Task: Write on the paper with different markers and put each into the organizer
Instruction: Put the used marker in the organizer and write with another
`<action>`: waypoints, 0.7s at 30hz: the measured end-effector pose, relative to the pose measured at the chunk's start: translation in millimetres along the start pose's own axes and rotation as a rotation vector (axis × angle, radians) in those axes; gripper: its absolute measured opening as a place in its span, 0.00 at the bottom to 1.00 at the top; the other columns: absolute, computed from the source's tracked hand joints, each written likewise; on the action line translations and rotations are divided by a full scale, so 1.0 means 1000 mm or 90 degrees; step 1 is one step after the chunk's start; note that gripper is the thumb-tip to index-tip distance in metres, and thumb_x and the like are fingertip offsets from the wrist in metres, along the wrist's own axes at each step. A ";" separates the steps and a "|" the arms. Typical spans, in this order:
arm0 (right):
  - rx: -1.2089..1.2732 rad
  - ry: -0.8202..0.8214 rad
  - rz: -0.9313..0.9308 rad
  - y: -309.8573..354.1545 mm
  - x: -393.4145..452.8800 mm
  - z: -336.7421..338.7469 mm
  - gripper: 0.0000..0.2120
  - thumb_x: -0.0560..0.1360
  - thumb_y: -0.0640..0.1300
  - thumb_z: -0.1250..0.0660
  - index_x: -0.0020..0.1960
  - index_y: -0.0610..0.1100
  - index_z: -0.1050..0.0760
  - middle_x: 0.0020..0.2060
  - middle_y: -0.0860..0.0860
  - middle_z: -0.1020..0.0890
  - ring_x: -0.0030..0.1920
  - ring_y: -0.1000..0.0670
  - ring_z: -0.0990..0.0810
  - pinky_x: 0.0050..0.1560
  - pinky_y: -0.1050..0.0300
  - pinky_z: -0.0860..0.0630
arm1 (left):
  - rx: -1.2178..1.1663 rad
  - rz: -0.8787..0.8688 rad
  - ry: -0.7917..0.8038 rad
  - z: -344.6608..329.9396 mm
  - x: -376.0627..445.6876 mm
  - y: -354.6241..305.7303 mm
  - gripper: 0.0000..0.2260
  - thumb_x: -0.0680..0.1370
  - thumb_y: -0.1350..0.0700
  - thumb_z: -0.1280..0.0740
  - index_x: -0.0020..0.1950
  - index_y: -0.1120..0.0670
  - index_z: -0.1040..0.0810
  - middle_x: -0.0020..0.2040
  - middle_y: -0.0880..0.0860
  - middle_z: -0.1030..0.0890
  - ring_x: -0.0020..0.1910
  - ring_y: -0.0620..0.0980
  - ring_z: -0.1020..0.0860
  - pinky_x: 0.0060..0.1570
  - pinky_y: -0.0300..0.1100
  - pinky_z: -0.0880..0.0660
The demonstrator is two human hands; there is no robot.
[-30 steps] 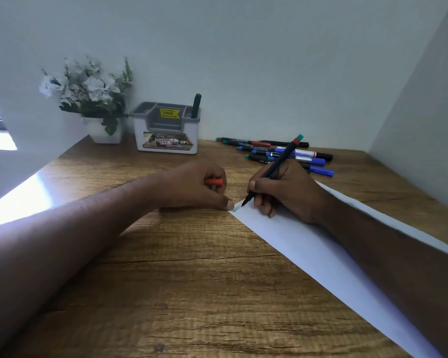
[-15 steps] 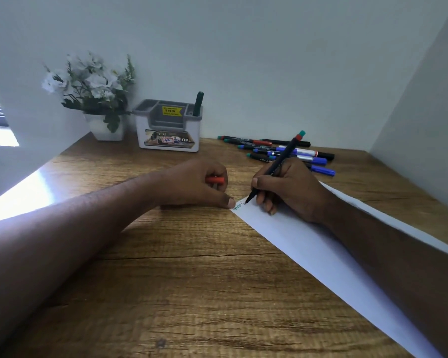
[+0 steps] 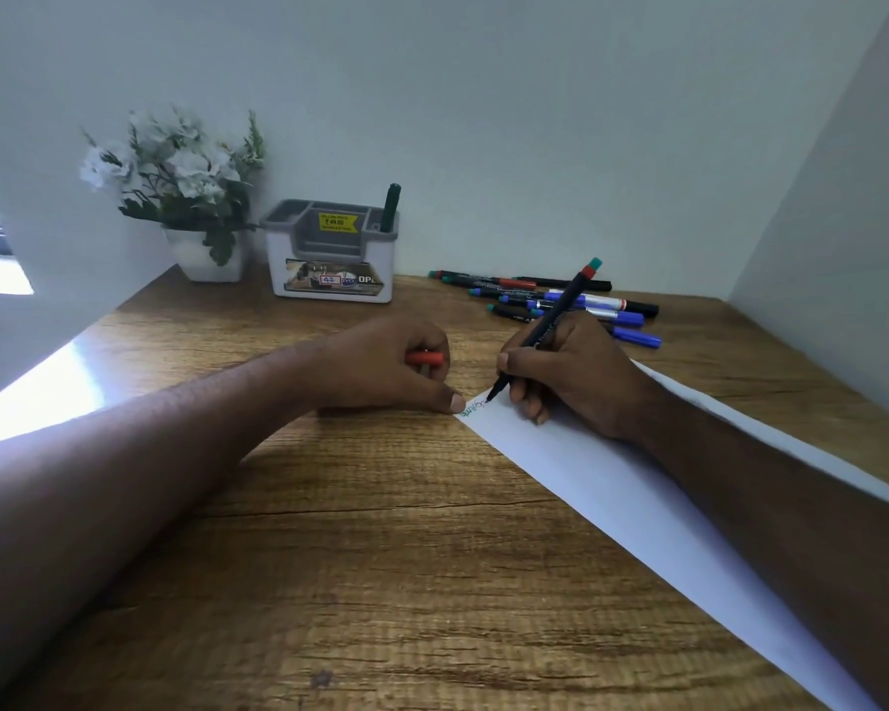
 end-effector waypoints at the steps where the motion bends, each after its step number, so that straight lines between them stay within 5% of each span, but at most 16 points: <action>1: -0.002 -0.004 0.001 0.000 0.000 0.000 0.06 0.75 0.34 0.33 0.40 0.32 0.22 0.26 0.42 0.20 0.22 0.49 0.24 0.22 0.59 0.26 | 0.000 -0.002 0.001 0.000 0.000 0.000 0.12 0.68 0.43 0.25 0.39 0.47 0.24 0.37 0.45 0.24 0.35 0.42 0.27 0.35 0.40 0.31; 21: 0.001 -0.032 -0.015 0.001 0.000 0.000 0.08 0.75 0.33 0.34 0.37 0.34 0.22 0.24 0.44 0.21 0.20 0.49 0.25 0.22 0.59 0.26 | 0.000 -0.011 -0.008 0.000 0.001 0.001 0.12 0.67 0.44 0.25 0.38 0.48 0.24 0.35 0.44 0.24 0.32 0.38 0.29 0.34 0.38 0.32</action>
Point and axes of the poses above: each hand's wrist, its own x-axis towards the middle knuckle, its own z-axis out of the back of the hand, y = z × x, the point moved 2 cm from there along x, towards the middle knuckle
